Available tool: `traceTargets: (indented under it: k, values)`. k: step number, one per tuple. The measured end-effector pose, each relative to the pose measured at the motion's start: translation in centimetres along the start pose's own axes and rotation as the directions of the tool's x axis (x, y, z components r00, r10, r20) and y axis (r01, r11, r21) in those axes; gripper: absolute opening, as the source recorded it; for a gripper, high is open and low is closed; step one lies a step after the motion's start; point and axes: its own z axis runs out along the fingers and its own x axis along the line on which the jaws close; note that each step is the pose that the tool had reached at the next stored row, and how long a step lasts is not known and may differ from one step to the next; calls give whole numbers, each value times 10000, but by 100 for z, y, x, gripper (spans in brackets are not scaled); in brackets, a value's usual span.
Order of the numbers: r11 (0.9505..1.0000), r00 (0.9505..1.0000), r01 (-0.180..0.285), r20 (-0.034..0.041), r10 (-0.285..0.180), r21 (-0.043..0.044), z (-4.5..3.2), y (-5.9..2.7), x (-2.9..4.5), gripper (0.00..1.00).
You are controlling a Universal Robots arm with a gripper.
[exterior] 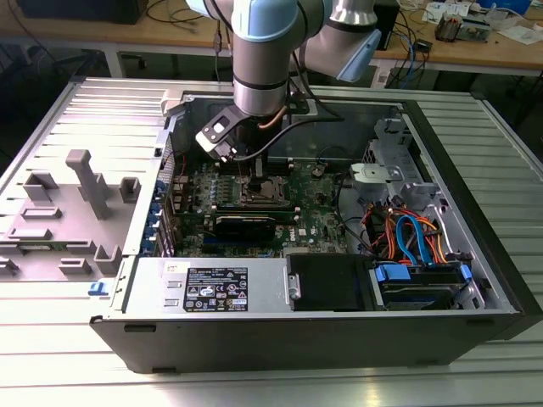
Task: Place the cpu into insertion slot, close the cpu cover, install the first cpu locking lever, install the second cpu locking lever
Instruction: 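Close the cpu cover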
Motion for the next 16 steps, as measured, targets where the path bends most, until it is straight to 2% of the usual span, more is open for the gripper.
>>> traceTargets:
  k: [10, 16]
  values:
    - [10000, 10000, 0, 0, 0, 0, 0, 3, 0, 11]
    - [10000, 10000, 1, 0, -1, 0, -1, 110, -7, 11]
